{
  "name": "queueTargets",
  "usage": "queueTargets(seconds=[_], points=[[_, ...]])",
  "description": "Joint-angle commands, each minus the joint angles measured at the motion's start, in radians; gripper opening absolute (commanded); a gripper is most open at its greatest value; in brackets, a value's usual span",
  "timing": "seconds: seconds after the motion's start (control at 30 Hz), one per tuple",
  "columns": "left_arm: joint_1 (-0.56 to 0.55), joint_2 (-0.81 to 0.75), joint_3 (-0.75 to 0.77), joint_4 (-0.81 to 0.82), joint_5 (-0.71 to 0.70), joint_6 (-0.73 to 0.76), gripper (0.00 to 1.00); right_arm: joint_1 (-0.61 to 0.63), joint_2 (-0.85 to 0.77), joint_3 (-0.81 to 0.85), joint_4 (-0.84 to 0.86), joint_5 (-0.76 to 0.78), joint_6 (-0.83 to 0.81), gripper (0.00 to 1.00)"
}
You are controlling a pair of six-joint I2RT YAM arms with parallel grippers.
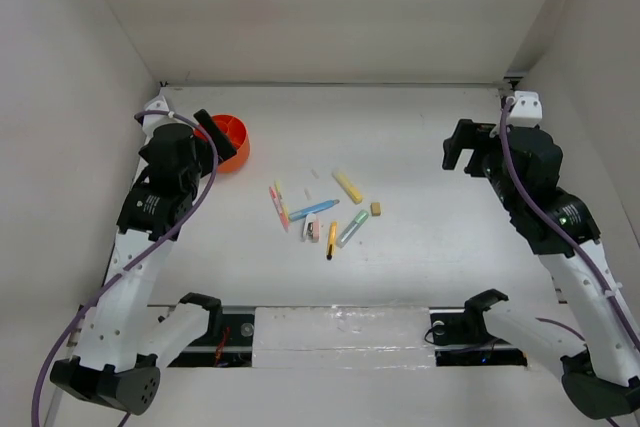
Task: Sort the stationery into containers
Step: Pick up the pen from the center of the board.
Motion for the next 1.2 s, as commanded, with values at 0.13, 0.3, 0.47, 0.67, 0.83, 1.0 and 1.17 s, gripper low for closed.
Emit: queueTargets(seconds=[0.13, 0.3, 0.47, 0.67, 0.83, 1.0, 1.17], points=[[0.005, -0.036, -0.026, 0.048, 0.056, -0.052, 1.00, 0.016, -0.038, -0.036, 0.141, -0.148, 0.023, 1.00], [-0.033, 0.045, -0.057, 0.044, 0.043, -0.107, 1.00, 0.016, -0.054, -0.068, 0.188, -0.194, 0.023, 1.00], [-0.186, 0.260, -0.053, 0.001, -0.054, -0.211, 1.00, 0.016, 0.003, -0.082, 0.227, -0.309, -0.011, 1.00], [-0.186, 0.337, -0.165, 0.054, -0.054, -0.305, 1.00, 0.026, 0.012, -0.110, 0.257, -0.360, -0.002, 1.00], [-0.186, 0.427, -0.205, 0.067, -0.074, -0.339, 0.96, 0.026, 0.021, -0.119, 0.275, -0.383, -0.002, 1.00], [-0.186, 0.492, -0.230, 0.128, -0.036, -0.319, 0.92, 0.026, 0.032, -0.128, 0.293, -0.393, -0.002, 1.00], [-0.186, 0.558, -0.230, 0.148, -0.002, -0.299, 0.88, 0.035, 0.043, -0.137, 0.294, -0.403, -0.011, 1.00]])
